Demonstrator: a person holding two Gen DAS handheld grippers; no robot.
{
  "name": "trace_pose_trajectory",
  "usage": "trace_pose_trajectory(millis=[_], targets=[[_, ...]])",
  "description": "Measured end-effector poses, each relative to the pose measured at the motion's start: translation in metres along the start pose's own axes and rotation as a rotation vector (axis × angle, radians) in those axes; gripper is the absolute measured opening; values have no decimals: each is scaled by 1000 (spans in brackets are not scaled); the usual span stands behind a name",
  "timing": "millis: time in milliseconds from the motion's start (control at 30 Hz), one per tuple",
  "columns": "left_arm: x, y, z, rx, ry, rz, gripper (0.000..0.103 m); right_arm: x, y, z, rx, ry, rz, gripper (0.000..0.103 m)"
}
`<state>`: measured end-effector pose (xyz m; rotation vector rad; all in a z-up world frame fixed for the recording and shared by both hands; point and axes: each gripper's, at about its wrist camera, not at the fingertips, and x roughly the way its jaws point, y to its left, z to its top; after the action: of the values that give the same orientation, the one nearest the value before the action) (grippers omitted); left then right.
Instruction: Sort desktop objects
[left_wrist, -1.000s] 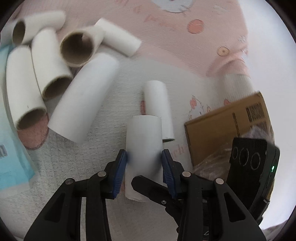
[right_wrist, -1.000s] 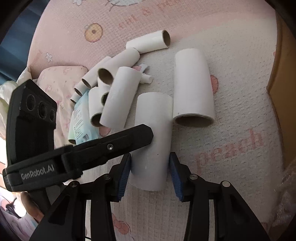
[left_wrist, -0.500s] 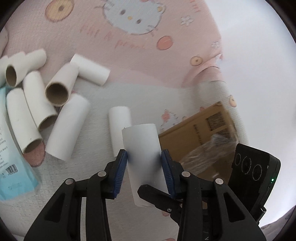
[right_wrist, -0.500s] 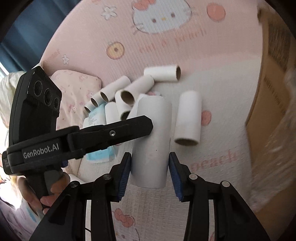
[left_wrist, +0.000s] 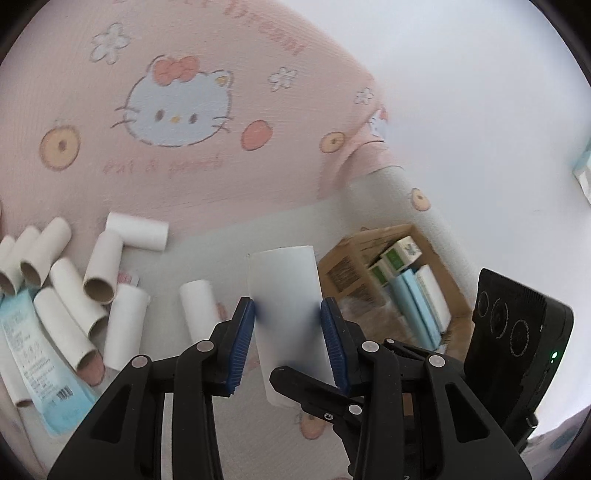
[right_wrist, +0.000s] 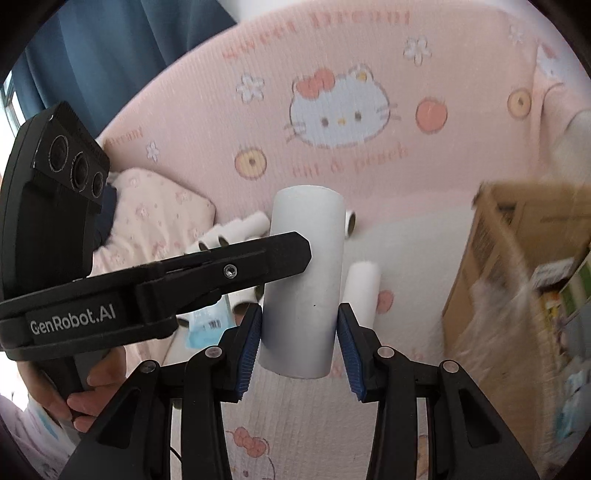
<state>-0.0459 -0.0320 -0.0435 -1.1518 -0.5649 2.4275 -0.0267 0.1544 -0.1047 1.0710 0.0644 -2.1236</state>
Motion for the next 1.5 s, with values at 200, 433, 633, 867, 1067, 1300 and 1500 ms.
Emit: trace_pose_trajectory(millis=[200, 433, 633, 867, 1067, 1300, 1500], targets=[[-1, -20, 56, -18, 97, -44, 41, -28, -5, 34, -32, -28, -15, 38], [-6, -64, 128, -33, 102, -80, 41, -74, -15, 98, -114, -92, -64, 38], [19, -81, 150, -78, 150, -108, 42, -94, -48, 132, -53, -55, -52, 38], [70, -85, 112, -87, 284, -159, 42, -89, -67, 81, -50, -25, -142, 38], [106, -96, 100, -84, 345, -229, 42, -95, -93, 57, 27, 10, -206, 38], [131, -100, 95, -144, 366, -234, 52, -97, -118, 59, 118, 17, -202, 38], [141, -104, 86, -131, 381, -222, 48, -94, -124, 53, 129, 43, -215, 38]])
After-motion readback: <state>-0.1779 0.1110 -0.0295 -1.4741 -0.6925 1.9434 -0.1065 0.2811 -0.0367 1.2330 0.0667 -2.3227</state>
